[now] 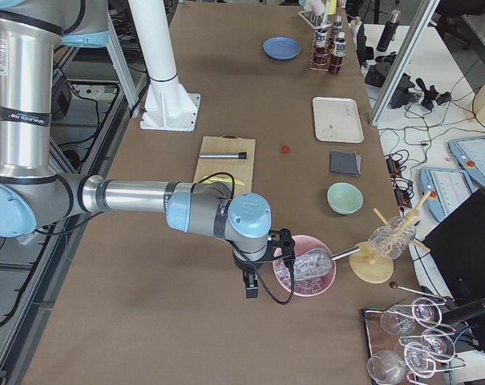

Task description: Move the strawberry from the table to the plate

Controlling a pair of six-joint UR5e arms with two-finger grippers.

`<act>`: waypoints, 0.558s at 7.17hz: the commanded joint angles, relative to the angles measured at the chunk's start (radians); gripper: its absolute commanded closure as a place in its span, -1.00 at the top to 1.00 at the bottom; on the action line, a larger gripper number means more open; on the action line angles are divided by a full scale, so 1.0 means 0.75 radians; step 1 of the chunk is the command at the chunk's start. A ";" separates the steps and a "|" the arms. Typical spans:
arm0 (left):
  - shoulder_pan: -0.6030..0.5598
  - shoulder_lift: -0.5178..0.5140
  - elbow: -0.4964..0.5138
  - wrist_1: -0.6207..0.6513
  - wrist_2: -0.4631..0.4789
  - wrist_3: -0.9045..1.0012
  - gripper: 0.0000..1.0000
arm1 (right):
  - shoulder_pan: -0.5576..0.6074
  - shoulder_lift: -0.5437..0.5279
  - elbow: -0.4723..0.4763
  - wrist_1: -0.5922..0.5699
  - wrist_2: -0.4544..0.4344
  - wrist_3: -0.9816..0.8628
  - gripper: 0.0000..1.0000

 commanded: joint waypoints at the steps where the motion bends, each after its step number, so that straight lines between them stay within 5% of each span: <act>1: 0.003 -0.001 0.001 0.011 0.019 -0.002 0.94 | -0.003 0.007 0.003 -0.001 0.002 0.077 1.00; 4: 0.007 -0.003 -0.001 0.105 0.009 -0.002 0.94 | -0.010 0.020 -0.005 -0.005 0.002 0.086 1.00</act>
